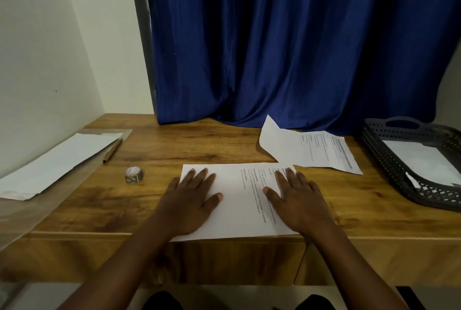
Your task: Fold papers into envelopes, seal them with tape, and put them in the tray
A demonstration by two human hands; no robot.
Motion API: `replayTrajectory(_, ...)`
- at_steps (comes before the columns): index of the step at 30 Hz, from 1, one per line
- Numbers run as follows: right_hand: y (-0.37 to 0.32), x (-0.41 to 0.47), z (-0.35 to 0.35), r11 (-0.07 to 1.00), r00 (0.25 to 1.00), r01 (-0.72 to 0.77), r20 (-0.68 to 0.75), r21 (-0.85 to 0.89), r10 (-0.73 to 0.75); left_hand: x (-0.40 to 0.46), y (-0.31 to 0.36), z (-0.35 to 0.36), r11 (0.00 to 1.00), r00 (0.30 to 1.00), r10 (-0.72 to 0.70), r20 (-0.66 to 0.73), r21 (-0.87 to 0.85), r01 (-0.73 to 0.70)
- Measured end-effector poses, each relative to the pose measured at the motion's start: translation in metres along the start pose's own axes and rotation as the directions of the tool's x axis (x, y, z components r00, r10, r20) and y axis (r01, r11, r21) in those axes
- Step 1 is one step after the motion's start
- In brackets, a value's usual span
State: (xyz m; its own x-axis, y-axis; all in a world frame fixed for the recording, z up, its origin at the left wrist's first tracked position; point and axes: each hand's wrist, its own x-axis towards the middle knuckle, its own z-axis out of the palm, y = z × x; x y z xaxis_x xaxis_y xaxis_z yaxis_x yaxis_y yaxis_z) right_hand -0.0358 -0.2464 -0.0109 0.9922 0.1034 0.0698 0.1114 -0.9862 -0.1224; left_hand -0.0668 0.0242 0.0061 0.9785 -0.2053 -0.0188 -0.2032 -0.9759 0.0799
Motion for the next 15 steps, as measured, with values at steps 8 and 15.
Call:
replayTrajectory(8,-0.002,-0.013,-0.012,0.984,0.977,0.089,-0.206,0.154,-0.056,-0.01,-0.024,0.0,0.998,0.999,-0.046,-0.019,-0.031,0.045)
replayTrajectory(15,-0.044,-0.065,-0.03,0.943,0.945,0.288,-0.211,0.168,-0.251,-0.01,-0.024,0.006,0.999,0.997,-0.05,-0.059,-0.022,0.049)
